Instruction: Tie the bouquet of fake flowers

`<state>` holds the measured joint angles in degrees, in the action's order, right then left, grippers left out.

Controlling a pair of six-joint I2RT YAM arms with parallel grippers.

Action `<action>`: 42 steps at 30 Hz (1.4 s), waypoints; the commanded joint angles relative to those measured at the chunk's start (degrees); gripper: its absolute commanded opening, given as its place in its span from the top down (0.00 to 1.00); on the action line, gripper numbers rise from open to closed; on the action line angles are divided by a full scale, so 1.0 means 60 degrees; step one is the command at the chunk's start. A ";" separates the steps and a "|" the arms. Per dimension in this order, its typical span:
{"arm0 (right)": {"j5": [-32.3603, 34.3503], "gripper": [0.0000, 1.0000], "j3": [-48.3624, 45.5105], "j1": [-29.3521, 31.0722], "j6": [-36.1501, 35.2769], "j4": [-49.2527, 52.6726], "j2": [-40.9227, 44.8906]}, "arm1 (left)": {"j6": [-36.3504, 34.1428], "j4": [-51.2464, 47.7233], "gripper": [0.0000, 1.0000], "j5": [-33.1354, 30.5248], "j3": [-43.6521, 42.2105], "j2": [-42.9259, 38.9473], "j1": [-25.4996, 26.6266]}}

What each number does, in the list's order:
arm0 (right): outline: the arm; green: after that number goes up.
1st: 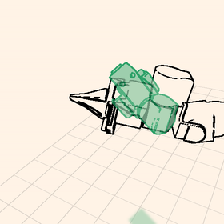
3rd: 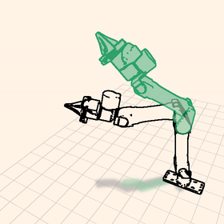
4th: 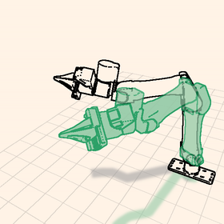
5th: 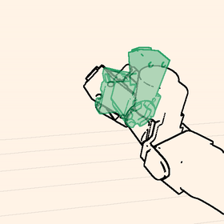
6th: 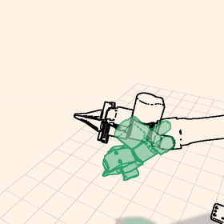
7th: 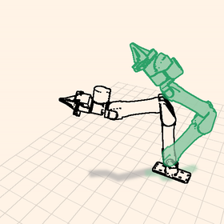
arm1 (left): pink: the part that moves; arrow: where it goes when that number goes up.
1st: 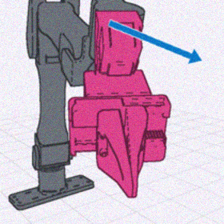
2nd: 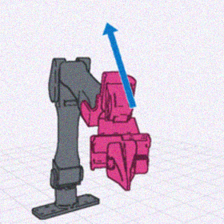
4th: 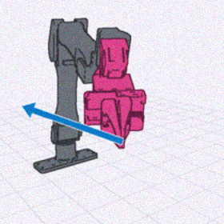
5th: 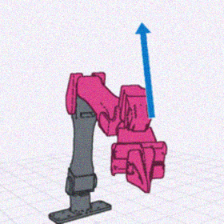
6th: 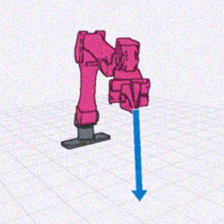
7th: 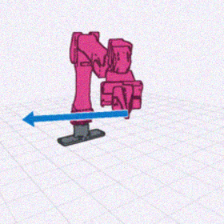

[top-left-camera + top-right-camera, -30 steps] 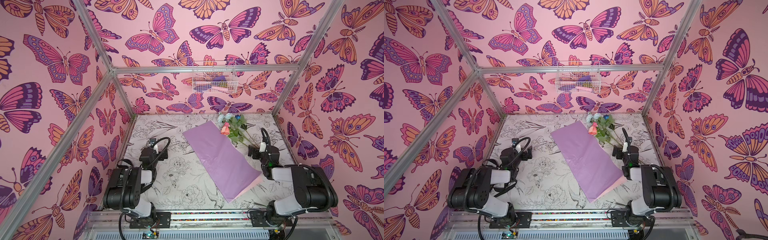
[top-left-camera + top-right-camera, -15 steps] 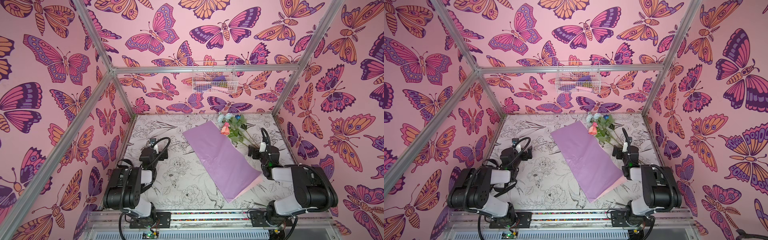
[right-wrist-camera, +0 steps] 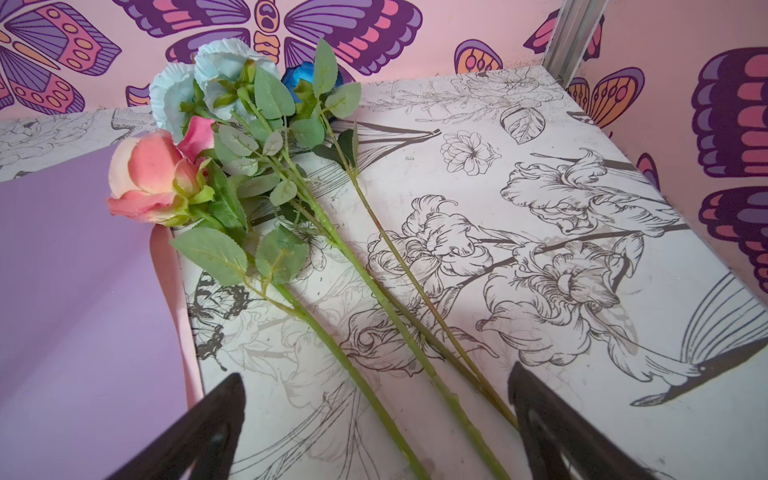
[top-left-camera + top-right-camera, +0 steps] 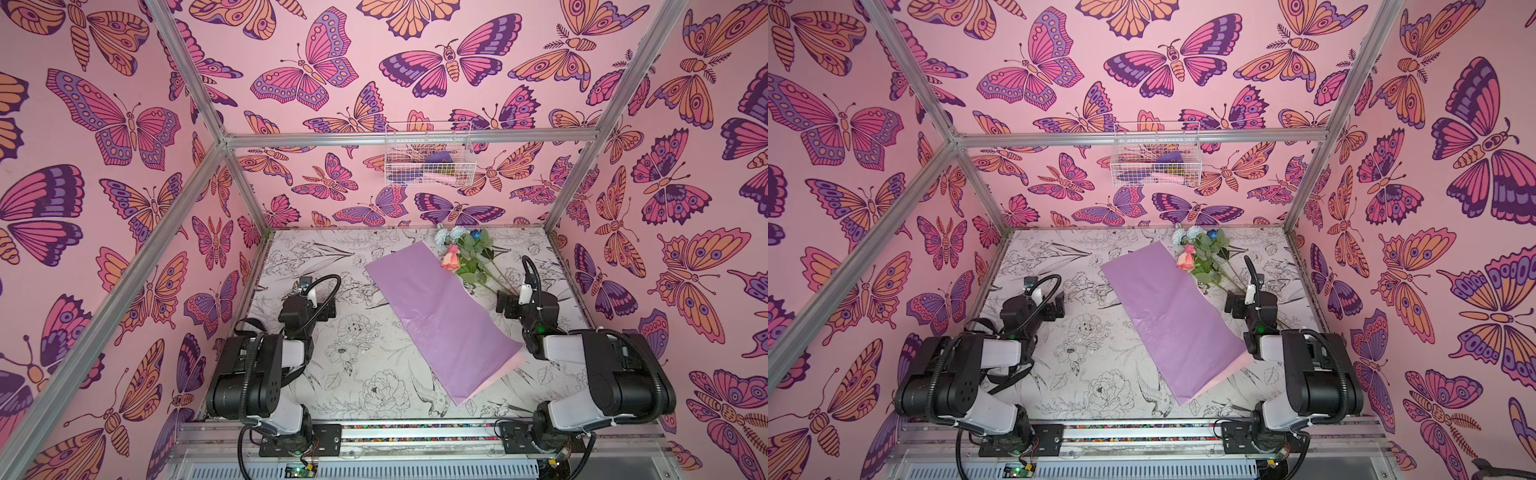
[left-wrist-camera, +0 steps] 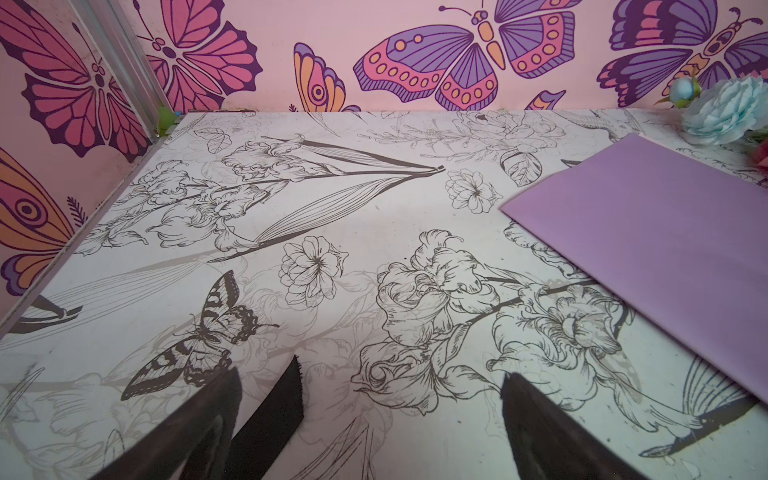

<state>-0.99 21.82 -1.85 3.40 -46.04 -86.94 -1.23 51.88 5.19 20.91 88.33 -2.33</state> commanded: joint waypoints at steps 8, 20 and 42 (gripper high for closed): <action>0.0171 0.01 0.0211 0.0003 0.0142 -0.0096 0.0140 | -0.0008 0.0179 0.01 0.0102 -0.0045 0.0032 -0.0019; 0.2118 0.01 0.2179 0.0002 0.2497 0.6935 0.2801 | 0.0150 -0.1730 0.01 -0.0741 -0.0247 -0.3190 0.0320; -0.1255 0.23 0.1716 0.0069 0.5823 1.5364 0.8684 | 0.5266 -0.7140 0.01 -0.0786 -0.0427 -0.6738 0.5338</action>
<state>-5.30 33.12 -1.83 35.16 38.26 -35.90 26.85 14.37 5.56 18.28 47.05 24.03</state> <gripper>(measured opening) 0.777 0.993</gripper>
